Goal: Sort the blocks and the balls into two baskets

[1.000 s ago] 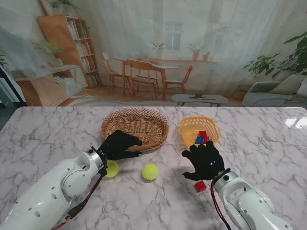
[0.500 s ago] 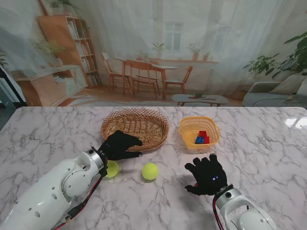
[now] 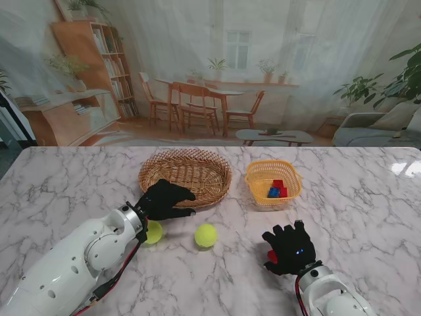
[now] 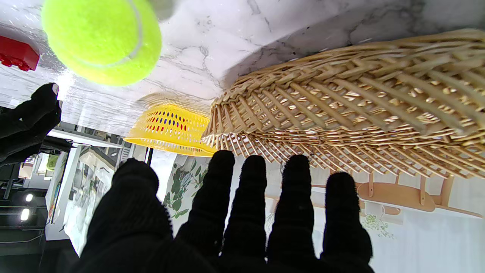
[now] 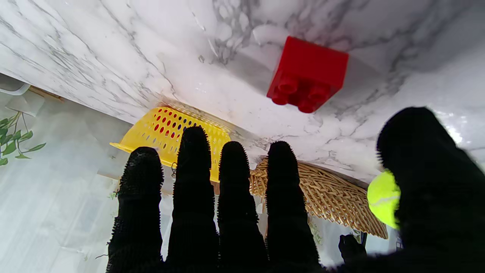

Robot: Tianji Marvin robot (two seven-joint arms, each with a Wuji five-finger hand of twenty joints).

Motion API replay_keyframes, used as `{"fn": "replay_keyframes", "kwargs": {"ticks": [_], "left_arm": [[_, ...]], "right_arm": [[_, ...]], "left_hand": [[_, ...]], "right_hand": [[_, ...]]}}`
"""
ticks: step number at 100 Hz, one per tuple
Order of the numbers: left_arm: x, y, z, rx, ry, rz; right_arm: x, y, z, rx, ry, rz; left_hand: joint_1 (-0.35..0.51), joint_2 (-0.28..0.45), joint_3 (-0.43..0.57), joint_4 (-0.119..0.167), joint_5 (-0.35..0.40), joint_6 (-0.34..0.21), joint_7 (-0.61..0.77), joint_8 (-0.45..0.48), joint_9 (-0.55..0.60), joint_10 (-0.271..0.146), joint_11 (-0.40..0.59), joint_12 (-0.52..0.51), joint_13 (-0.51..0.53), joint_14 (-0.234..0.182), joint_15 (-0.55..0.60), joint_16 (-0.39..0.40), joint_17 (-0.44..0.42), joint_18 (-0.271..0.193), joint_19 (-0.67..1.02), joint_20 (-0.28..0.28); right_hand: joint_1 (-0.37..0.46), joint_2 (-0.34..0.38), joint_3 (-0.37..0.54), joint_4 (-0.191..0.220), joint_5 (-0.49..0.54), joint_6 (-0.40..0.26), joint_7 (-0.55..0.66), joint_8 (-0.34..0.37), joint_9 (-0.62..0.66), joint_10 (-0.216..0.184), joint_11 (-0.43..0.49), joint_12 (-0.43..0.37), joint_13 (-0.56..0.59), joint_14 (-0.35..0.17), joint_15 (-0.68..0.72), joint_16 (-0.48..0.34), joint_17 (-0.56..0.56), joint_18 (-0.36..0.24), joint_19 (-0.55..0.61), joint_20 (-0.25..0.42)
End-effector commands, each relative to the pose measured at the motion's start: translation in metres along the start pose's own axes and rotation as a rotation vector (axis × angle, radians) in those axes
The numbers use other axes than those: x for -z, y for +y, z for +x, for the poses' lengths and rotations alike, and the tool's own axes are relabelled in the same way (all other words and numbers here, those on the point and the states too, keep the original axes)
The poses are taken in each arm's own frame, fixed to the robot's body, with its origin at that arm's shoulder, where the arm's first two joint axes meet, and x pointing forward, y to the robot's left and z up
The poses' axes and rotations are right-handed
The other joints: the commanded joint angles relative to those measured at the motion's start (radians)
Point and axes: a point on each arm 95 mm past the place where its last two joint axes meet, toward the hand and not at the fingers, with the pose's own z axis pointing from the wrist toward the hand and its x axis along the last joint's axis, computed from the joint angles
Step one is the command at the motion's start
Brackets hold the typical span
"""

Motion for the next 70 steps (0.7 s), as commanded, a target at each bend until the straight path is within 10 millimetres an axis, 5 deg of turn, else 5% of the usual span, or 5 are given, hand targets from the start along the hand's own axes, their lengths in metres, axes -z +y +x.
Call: {"fn": "replay_keyframes", "kwargs": {"ticks": [1, 70], "left_arm": [[0.000, 0.002, 0.000, -0.002, 0.000, -0.017], [-0.001, 0.004, 0.000, -0.003, 0.000, -0.022]], "right_arm": [[0.002, -0.008, 0.002, 0.006, -0.003, 0.026], [0.003, -0.023, -0.001, 0.026, -0.049, 0.048]], "left_hand": [[0.015, 0.028, -0.006, 0.020, 0.017, -0.020, 0.008, 0.007, 0.031, -0.012, 0.008, 0.014, 0.010, -0.004, 0.012, 0.007, -0.005, 0.018, -0.021, 0.007], [0.016, 0.028, -0.006, 0.020, 0.017, -0.019, 0.008, 0.007, 0.030, -0.011, 0.008, 0.013, 0.010, -0.004, 0.013, 0.007, -0.004, 0.017, -0.020, 0.006]], "right_hand": [[0.030, -0.047, 0.028, 0.028, 0.036, -0.031, 0.009, 0.004, 0.020, 0.006, -0.006, 0.009, 0.017, 0.005, -0.022, 0.007, -0.019, 0.042, -0.009, 0.010], [0.071, -0.070, 0.142, 0.014, 0.084, -0.068, 0.076, 0.016, 0.062, -0.010, 0.006, 0.015, 0.036, -0.001, -0.007, 0.013, 0.002, 0.038, -0.012, 0.006]]}}
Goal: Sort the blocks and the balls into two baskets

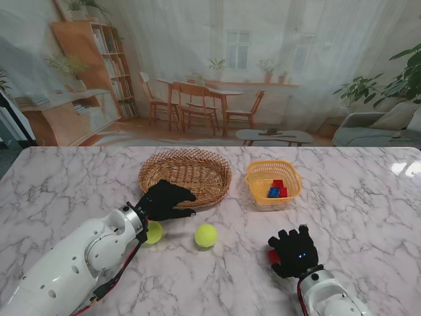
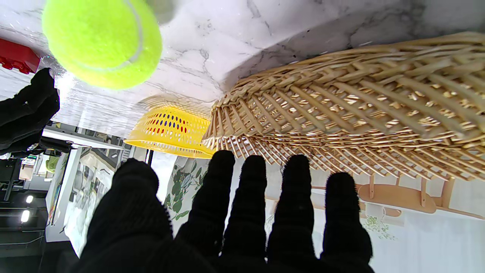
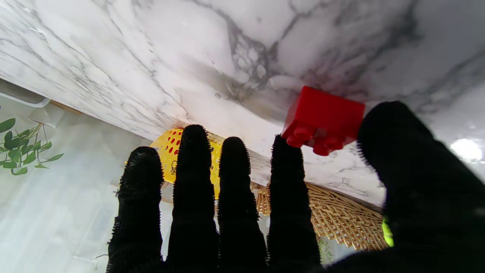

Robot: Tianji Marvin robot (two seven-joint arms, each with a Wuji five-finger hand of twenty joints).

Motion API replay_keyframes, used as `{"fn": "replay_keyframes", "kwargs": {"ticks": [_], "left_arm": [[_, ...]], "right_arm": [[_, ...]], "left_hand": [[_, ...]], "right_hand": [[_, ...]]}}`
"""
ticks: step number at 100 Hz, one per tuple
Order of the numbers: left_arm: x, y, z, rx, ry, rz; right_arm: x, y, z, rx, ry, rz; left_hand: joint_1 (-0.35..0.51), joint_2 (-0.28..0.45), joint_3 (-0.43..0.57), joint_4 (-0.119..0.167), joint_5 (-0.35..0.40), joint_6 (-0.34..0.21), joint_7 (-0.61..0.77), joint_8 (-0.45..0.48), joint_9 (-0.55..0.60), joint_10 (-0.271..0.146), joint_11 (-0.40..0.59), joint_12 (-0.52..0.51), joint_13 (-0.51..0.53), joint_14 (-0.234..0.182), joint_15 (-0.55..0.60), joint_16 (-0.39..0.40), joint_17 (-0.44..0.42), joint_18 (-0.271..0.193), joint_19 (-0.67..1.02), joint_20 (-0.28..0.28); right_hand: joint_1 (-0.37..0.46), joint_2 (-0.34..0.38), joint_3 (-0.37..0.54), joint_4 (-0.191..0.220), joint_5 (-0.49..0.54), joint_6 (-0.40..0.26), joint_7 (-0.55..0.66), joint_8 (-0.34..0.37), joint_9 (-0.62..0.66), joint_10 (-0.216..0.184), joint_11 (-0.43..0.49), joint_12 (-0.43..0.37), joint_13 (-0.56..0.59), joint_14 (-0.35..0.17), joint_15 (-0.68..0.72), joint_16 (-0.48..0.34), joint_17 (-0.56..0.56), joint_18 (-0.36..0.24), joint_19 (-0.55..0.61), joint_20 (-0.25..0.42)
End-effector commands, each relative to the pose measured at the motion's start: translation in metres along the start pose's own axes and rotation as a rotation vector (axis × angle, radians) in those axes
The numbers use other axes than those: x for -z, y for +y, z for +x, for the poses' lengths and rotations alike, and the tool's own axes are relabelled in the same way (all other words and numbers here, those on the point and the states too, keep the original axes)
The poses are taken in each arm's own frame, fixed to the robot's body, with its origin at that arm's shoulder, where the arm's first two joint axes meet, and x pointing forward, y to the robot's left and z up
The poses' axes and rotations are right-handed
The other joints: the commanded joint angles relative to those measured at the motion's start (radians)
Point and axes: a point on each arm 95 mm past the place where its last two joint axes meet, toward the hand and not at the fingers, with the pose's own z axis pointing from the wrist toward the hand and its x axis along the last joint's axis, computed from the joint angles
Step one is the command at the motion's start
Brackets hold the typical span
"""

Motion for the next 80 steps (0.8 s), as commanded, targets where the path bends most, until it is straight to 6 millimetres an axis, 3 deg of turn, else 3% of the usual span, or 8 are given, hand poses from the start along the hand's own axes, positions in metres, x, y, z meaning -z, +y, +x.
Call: {"fn": "replay_keyframes", "kwargs": {"ticks": [1, 40, 43, 49, 54, 80], "left_arm": [[-0.0007, 0.0021, 0.0000, -0.001, -0.001, -0.017], [-0.0007, 0.0022, -0.0007, 0.000, -0.003, -0.015], [-0.0007, 0.0022, -0.0007, 0.000, -0.002, -0.015], [-0.0008, 0.0022, -0.0006, -0.001, -0.002, -0.015], [-0.0007, 0.0022, -0.0007, 0.000, -0.002, -0.014], [-0.0002, 0.0018, -0.0014, 0.002, -0.005, -0.010]], "right_arm": [[0.0011, -0.0051, 0.0008, 0.000, -0.005, 0.010], [-0.0028, -0.0096, 0.0036, -0.022, -0.014, 0.027], [-0.0031, -0.0097, 0.0037, -0.024, -0.014, 0.027], [-0.0038, -0.0097, 0.0036, -0.025, -0.014, 0.026], [-0.0046, -0.0097, 0.0037, -0.031, -0.017, 0.025], [-0.0077, -0.0093, 0.0040, -0.050, -0.017, 0.014]], "left_hand": [[0.016, 0.028, -0.006, 0.020, 0.017, -0.019, 0.008, 0.007, 0.030, -0.011, 0.008, 0.013, 0.010, -0.004, 0.013, 0.007, -0.005, 0.017, -0.020, 0.006], [0.015, 0.028, -0.006, 0.020, 0.017, -0.019, 0.008, 0.007, 0.030, -0.010, 0.009, 0.014, 0.010, -0.003, 0.013, 0.007, -0.004, 0.017, -0.019, 0.006], [0.016, 0.028, -0.006, 0.020, 0.018, -0.018, 0.008, 0.007, 0.029, -0.009, 0.009, 0.014, 0.010, -0.001, 0.013, 0.007, -0.004, 0.017, -0.019, 0.006], [0.016, 0.027, -0.006, 0.020, 0.017, -0.018, 0.008, 0.007, 0.030, -0.011, 0.009, 0.014, 0.011, -0.003, 0.014, 0.008, -0.003, 0.016, -0.018, 0.006], [0.016, 0.028, -0.006, 0.020, 0.017, -0.019, 0.008, 0.007, 0.030, -0.010, 0.009, 0.014, 0.010, -0.003, 0.013, 0.008, -0.003, 0.016, -0.019, 0.006], [0.016, 0.027, -0.006, 0.020, 0.017, -0.018, 0.008, 0.007, 0.031, -0.010, 0.010, 0.014, 0.011, -0.003, 0.014, 0.008, -0.002, 0.016, -0.018, 0.005]], "right_hand": [[0.025, -0.031, 0.047, 0.014, 0.024, -0.022, 0.022, 0.016, 0.012, -0.005, 0.007, 0.006, 0.018, -0.001, -0.006, 0.012, 0.001, 0.039, -0.011, 0.006], [0.067, -0.067, 0.098, 0.001, 0.095, -0.056, 0.149, 0.089, 0.066, -0.023, 0.070, 0.051, 0.058, -0.016, 0.052, 0.041, 0.036, 0.050, -0.003, -0.002], [0.082, -0.073, 0.100, -0.023, 0.102, -0.063, 0.164, 0.089, 0.076, -0.028, 0.079, 0.061, 0.067, -0.019, 0.065, 0.048, 0.041, 0.050, 0.001, -0.003], [0.107, -0.084, 0.120, -0.067, 0.096, -0.070, 0.227, 0.050, 0.101, -0.040, 0.105, 0.094, 0.090, -0.024, 0.101, 0.071, 0.057, 0.051, 0.012, -0.006], [0.128, -0.087, 0.135, -0.081, 0.089, -0.066, 0.263, 0.023, 0.121, -0.050, 0.137, 0.122, 0.107, -0.029, 0.136, 0.091, 0.069, 0.051, 0.020, -0.009], [0.206, -0.080, 0.151, -0.108, 0.077, -0.076, 0.398, -0.060, 0.213, -0.081, 0.215, 0.235, 0.187, -0.045, 0.245, 0.146, 0.105, 0.053, 0.039, -0.017]]}}
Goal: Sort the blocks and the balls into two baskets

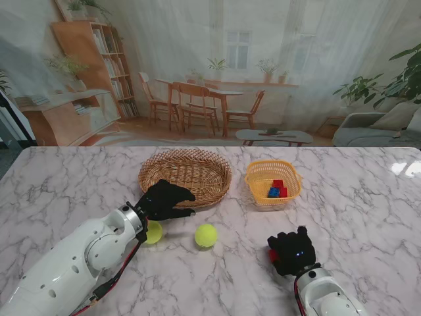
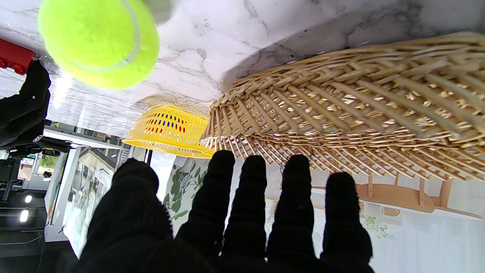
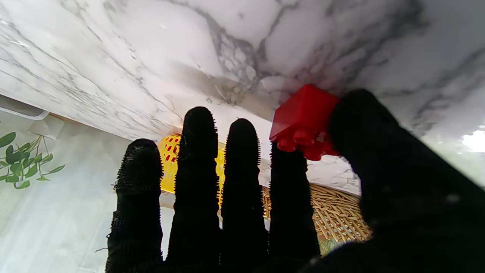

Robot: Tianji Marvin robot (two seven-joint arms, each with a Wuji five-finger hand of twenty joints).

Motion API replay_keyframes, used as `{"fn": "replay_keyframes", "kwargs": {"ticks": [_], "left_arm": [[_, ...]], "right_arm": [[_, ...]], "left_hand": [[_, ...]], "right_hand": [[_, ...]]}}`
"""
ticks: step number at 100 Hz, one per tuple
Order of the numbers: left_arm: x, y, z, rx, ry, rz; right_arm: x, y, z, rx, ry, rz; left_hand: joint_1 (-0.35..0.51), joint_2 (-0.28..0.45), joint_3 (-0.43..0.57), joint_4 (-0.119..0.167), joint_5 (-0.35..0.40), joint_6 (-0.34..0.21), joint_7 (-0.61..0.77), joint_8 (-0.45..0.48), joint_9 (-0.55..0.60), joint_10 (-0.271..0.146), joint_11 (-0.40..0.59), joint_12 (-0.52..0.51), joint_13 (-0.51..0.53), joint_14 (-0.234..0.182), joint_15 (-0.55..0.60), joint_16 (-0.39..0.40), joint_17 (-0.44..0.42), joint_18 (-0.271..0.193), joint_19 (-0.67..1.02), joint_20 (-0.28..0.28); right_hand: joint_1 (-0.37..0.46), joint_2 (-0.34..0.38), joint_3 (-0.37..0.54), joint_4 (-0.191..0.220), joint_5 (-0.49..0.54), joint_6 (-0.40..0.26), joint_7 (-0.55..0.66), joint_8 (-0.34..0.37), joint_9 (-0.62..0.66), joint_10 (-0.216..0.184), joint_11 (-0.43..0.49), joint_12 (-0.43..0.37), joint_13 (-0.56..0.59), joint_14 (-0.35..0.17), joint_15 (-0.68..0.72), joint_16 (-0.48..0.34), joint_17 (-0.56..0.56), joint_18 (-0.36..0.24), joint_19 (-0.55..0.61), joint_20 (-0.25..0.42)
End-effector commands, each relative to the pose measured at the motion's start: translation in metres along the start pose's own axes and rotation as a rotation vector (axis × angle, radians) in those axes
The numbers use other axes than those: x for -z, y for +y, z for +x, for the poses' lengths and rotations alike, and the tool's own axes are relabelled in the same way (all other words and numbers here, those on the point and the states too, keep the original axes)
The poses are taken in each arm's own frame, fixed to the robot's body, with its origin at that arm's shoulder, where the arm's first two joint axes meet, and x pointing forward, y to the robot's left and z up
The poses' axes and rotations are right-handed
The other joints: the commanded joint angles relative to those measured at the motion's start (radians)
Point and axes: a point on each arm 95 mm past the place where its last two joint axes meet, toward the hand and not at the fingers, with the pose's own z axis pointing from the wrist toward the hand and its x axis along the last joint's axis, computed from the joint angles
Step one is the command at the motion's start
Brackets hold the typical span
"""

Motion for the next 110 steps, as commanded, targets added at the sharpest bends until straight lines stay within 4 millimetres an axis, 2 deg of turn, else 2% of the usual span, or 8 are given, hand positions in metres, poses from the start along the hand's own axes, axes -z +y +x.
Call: {"fn": "replay_keyframes", "kwargs": {"ticks": [1, 8, 54, 110], "left_arm": [[0.000, 0.002, 0.000, 0.002, -0.002, -0.012], [0.000, 0.002, 0.000, 0.002, -0.001, -0.012], [-0.001, 0.002, -0.001, 0.005, -0.003, -0.012], [-0.001, 0.002, 0.000, 0.003, 0.001, -0.013]], "right_arm": [[0.001, -0.005, 0.001, 0.001, 0.001, 0.005], [0.001, -0.003, 0.000, 0.002, 0.006, -0.006], [-0.001, 0.027, -0.018, -0.006, 0.041, -0.104], [-0.035, 0.082, -0.037, -0.016, 0.144, -0.204]], "left_hand": [[0.016, 0.027, -0.006, 0.020, 0.017, -0.018, 0.008, 0.007, 0.031, -0.010, 0.010, 0.014, 0.011, -0.003, 0.014, 0.008, -0.003, 0.017, -0.018, 0.005], [0.015, 0.027, -0.006, 0.020, 0.018, -0.018, 0.008, 0.007, 0.031, -0.010, 0.010, 0.014, 0.011, -0.002, 0.014, 0.008, -0.002, 0.016, -0.018, 0.005], [0.016, 0.028, -0.006, 0.020, 0.018, -0.018, 0.009, 0.007, 0.031, -0.010, 0.010, 0.014, 0.011, -0.003, 0.014, 0.008, -0.004, 0.017, -0.017, 0.004], [0.016, 0.028, -0.006, 0.020, 0.018, -0.019, 0.009, 0.007, 0.031, -0.010, 0.009, 0.014, 0.011, -0.004, 0.014, 0.007, -0.005, 0.017, -0.018, 0.003]], "right_hand": [[0.097, -0.013, 0.038, 0.000, 0.016, -0.053, 0.124, 0.000, 0.030, -0.010, 0.036, 0.026, 0.033, -0.006, 0.067, 0.018, 0.003, 0.043, 0.019, -0.013], [0.110, -0.012, 0.032, -0.003, 0.015, -0.062, 0.159, -0.027, 0.048, -0.013, 0.030, 0.038, 0.045, -0.008, 0.071, 0.019, 0.003, 0.043, 0.020, -0.016], [0.110, -0.014, 0.029, -0.005, 0.036, -0.052, 0.167, -0.041, 0.066, -0.008, 0.016, 0.030, 0.059, -0.001, 0.065, 0.017, 0.001, 0.049, 0.017, -0.019], [0.113, 0.000, 0.021, -0.004, 0.039, -0.048, 0.164, -0.047, 0.069, -0.008, 0.001, 0.024, 0.059, 0.001, 0.049, 0.013, -0.002, 0.050, 0.013, -0.021]]}}
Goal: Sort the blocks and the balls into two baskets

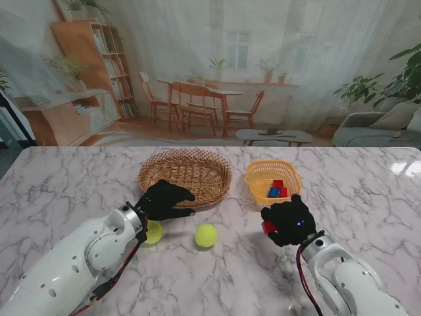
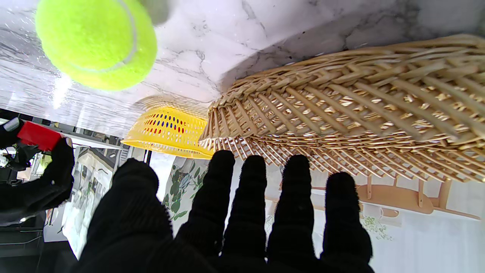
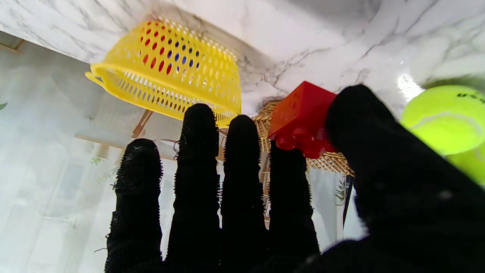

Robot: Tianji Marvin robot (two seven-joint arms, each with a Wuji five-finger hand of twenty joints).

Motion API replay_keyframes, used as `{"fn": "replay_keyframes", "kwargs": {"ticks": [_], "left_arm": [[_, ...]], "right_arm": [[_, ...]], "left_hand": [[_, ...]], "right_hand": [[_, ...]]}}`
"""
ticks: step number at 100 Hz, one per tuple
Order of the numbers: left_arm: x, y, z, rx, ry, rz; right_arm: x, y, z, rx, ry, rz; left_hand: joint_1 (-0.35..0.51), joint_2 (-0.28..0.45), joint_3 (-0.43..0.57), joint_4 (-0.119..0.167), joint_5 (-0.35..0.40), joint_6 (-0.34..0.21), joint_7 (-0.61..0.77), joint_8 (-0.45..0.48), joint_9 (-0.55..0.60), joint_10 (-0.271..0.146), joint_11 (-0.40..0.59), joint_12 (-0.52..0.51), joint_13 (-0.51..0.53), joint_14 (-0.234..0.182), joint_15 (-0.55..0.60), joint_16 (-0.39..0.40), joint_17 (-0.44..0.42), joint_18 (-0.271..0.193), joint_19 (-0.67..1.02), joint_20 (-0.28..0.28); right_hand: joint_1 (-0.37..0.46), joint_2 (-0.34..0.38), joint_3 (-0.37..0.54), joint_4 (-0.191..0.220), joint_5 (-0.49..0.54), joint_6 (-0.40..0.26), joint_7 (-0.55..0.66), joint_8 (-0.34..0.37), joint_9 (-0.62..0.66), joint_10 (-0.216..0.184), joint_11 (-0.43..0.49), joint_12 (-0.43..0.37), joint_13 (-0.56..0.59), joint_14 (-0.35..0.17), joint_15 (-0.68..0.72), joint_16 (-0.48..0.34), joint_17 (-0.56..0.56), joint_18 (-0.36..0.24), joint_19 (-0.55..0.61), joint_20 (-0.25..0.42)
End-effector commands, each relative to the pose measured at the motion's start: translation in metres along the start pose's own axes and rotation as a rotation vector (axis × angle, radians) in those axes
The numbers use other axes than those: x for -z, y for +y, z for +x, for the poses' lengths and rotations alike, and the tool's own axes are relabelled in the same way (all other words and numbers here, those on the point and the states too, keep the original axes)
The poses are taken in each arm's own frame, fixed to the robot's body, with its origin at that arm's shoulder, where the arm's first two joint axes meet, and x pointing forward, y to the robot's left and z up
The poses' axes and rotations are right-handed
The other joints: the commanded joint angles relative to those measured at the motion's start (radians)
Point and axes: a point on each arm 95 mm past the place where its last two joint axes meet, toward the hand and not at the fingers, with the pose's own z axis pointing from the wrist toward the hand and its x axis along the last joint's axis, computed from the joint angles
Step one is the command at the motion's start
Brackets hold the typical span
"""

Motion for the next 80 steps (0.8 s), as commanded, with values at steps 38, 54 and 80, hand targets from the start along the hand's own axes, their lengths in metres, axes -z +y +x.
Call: {"fn": "replay_keyframes", "kwargs": {"ticks": [38, 54, 80], "left_arm": [[-0.001, 0.000, 0.002, 0.000, 0.005, -0.014], [-0.001, 0.000, 0.002, 0.000, 0.005, -0.014], [-0.001, 0.000, 0.001, 0.001, 0.002, -0.009]], "right_arm": [[-0.048, 0.043, -0.021, 0.014, 0.044, -0.019], [-0.070, 0.050, -0.030, 0.004, 0.043, 0.006], [-0.098, 0.057, -0.044, 0.058, 0.049, 0.047]], "left_hand": [[0.017, 0.028, -0.006, 0.020, 0.018, -0.019, 0.009, 0.007, 0.032, -0.011, 0.010, 0.014, 0.012, -0.003, 0.014, 0.007, -0.004, 0.017, -0.018, 0.004], [0.015, 0.028, -0.006, 0.020, 0.018, -0.019, 0.009, 0.007, 0.031, -0.010, 0.010, 0.014, 0.012, -0.003, 0.014, 0.007, -0.004, 0.018, -0.018, 0.004], [0.017, 0.029, -0.005, 0.020, 0.018, -0.018, 0.009, 0.007, 0.032, -0.010, 0.010, 0.014, 0.011, -0.004, 0.014, 0.007, -0.004, 0.016, -0.018, 0.004]], "right_hand": [[0.072, 0.030, 0.028, 0.018, 0.040, -0.048, 0.113, 0.003, 0.010, -0.003, -0.010, -0.008, 0.022, 0.009, 0.020, 0.005, -0.012, 0.050, 0.003, -0.015], [0.069, 0.035, 0.025, 0.020, 0.039, -0.047, 0.112, 0.003, 0.008, -0.004, -0.012, -0.010, 0.019, 0.011, 0.017, 0.004, -0.015, 0.052, 0.001, -0.016], [0.064, 0.051, 0.019, 0.021, 0.038, -0.050, 0.111, 0.004, 0.007, -0.007, -0.015, -0.016, 0.020, 0.007, 0.012, 0.002, -0.015, 0.052, 0.001, -0.016]]}}
